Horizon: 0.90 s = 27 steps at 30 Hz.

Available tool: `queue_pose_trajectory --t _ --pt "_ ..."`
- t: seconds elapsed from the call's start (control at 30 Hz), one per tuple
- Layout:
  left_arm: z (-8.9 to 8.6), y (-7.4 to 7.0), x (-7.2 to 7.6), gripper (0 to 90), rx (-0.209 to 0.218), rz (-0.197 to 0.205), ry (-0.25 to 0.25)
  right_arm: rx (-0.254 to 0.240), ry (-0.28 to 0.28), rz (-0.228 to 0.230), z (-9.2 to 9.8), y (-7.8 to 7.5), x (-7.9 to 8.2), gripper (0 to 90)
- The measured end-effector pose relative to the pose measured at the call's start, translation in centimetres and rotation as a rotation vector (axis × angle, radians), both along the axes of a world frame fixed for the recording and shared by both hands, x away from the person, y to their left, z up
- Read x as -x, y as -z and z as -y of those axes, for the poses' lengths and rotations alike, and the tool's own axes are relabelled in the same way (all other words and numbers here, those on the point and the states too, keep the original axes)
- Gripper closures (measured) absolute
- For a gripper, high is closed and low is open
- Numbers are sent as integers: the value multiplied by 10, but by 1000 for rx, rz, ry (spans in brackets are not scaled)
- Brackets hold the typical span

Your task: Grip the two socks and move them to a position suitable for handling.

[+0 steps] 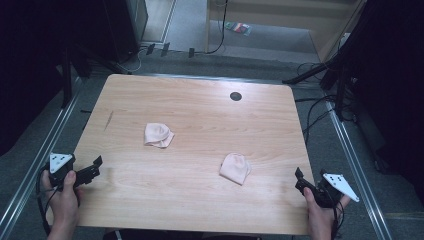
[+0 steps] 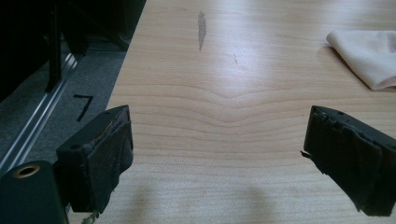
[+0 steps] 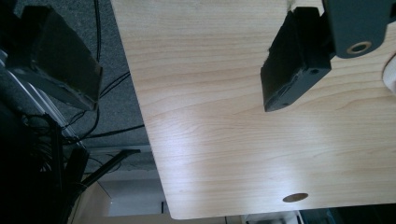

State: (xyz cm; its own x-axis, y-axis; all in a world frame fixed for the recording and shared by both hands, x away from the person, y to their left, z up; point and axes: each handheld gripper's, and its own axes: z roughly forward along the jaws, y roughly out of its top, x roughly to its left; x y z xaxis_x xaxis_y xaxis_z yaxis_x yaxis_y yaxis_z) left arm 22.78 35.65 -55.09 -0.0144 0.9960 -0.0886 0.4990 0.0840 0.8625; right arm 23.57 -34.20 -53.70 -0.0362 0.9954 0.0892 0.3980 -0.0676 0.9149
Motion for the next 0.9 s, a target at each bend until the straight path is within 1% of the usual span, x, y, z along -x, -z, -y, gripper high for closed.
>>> queue_pose_trajectory --t 0.1,0.17,0.23,0.3,0.33,0.37,0.4,0.43,0.47,0.53,0.57,0.6,0.63,0.67,0.77,0.8,0.87,0.9 --pt "1 0 -1 83 -2 -1 -8 2 -3 -5 -2 -1 0 132" --pt "0 0 -1 83 -2 -6 -7 20 -6 -5 -4 -3 -1 137" --pt "0 0 -1 83 -2 -4 -11 22 -8 -7 -5 -3 -1 139" --pt "0 0 -1 83 -1 0 -19 17 -19 -8 -9 -6 -2 142" --pt "1 0 0 83 2 1 -15 28 -35 -1 -14 -9 -2 147" --pt "1 0 0 83 2 1 -15 28 -35 -1 -14 -9 -2 147" --pt "1 0 0 83 -4 -1 -7 28 -48 2 -20 -13 -2 151" --pt "1 0 0 83 -4 -1 -7 28 -48 2 -20 -13 -2 151" --pt "2 0 0 83 -9 -8 -4 34 -77 16 -28 -18 -1 155" --pt "2 0 0 83 -11 -7 -5 44 -97 21 -35 -22 -1 161" --pt "2 0 0 83 -11 -7 -5 44 -97 21 -35 -22 -1 161" --pt "2 0 0 83 -6 -9 -3 47 -120 28 -44 -26 0 167" --pt "2 0 0 83 -3 -11 1 45 -131 29 -47 -27 1 168" --pt "2 0 0 83 -2 -12 3 40 -149 27 -52 -30 1 173" --pt "2 0 0 83 -4 -14 3 39 -168 25 -62 -33 0 194" --pt "2 0 -1 83 -7 -17 3 38 -188 15 -71 -35 -1 211" --pt "2 0 -1 83 -8 -18 2 36 -206 5 -83 -37 -3 225" --pt "2 0 -1 83 -8 -18 2 36 -206 5 -83 -37 -3 225"
